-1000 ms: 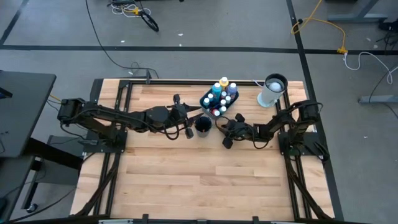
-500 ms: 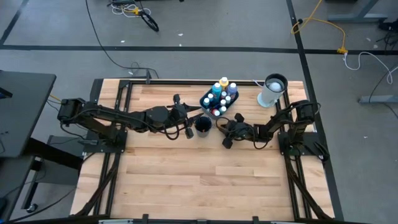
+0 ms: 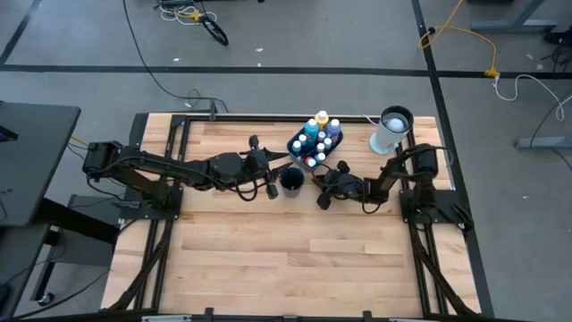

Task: Pick & Place Paint Supplies
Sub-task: Put the golden paint brush into the blue cup

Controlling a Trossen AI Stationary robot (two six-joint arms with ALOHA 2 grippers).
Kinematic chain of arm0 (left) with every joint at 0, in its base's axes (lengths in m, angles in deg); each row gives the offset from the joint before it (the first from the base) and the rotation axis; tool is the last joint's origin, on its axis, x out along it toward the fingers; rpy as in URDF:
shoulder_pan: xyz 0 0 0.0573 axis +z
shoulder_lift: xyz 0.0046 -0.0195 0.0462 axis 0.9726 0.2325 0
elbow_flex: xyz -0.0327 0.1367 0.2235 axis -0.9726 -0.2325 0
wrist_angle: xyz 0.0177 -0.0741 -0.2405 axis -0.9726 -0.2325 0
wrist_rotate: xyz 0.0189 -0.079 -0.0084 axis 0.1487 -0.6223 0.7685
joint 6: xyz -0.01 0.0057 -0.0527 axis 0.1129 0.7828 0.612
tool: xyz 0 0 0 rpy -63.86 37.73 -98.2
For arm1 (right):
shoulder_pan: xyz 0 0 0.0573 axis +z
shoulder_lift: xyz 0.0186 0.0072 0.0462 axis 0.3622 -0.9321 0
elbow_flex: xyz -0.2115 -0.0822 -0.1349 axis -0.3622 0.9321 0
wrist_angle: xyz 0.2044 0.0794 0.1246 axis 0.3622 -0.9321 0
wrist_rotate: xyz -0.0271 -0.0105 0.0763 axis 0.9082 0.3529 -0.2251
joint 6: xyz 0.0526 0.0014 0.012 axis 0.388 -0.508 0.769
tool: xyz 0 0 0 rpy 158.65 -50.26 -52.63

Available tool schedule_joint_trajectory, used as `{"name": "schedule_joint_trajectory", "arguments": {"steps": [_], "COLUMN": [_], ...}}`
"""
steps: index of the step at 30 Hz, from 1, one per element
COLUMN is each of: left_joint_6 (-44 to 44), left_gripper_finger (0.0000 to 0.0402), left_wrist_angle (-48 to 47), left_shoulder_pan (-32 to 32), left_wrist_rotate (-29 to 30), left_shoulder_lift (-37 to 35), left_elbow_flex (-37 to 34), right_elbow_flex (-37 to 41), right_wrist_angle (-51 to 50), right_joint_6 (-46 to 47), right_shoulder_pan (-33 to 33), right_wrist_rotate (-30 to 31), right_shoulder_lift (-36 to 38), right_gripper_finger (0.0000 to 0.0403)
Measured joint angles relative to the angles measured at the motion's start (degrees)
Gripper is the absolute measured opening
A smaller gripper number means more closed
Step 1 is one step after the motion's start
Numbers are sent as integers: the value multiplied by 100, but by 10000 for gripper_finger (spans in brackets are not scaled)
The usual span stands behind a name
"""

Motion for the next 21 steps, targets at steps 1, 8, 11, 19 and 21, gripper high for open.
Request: {"name": "schedule_joint_trajectory", "arguments": {"steps": [1,8,11,19,21], "left_joint_6": [0,-9,-11,-7,-7], "left_gripper_finger": [132,132,132,132,132], "left_wrist_angle": [-1,0,0,7,15], "left_shoulder_pan": [0,0,0,0,0], "left_wrist_rotate": [0,0,0,0,1], "left_shoulder_lift": [0,0,0,0,0], "left_elbow_flex": [0,0,0,0,0], "right_elbow_flex": [3,-1,-2,109,132], "right_wrist_angle": [181,568,485,675,678], "right_joint_6": [-77,-817,-773,-578,-491], "right_shoulder_pan": [0,-70,-159,-310,-308], "right_wrist_rotate": [-4,-377,-584,-1233,-1295], "right_shoulder_lift": [-95,-242,-233,-239,-203], "right_gripper_finger": [96,74,39,18,13]}}
